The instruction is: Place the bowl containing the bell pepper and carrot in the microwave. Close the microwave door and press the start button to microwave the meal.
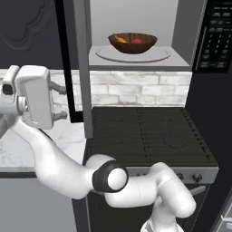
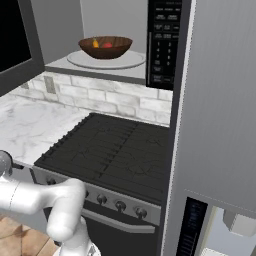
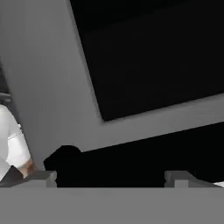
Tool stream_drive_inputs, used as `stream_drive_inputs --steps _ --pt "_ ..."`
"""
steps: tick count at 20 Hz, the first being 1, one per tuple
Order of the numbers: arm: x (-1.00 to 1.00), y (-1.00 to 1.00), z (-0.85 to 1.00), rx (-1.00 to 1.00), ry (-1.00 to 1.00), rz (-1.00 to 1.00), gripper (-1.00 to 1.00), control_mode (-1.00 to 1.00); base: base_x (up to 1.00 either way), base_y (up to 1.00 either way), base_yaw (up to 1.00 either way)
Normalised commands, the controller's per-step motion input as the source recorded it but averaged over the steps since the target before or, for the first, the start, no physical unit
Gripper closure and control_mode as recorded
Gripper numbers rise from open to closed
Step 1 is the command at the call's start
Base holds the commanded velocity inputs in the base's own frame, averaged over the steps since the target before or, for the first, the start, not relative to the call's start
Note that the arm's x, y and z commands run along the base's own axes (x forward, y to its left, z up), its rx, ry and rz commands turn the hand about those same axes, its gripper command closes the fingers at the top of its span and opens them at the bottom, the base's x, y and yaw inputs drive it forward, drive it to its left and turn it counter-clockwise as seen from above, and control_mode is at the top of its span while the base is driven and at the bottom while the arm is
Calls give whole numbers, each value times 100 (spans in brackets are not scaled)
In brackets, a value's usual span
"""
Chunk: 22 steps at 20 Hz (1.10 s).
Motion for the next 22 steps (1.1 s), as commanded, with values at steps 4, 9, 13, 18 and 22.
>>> stream_drive_inputs --steps 4,9,13,18,22 --pt "-19 -92 2 0 -9 -28 -100 -100 0 0 0" --pt "-42 -100 5 0 0 -6 -100 -100 0 0 0" --pt "-26 -100 0 0 0 11 -100 -100 0 0 0" --pt "5 -100 -18 2 9 36 -100 -100 0 0 0" --pt "72 -80 -26 0 24 42 -100 -100 0 0 0"
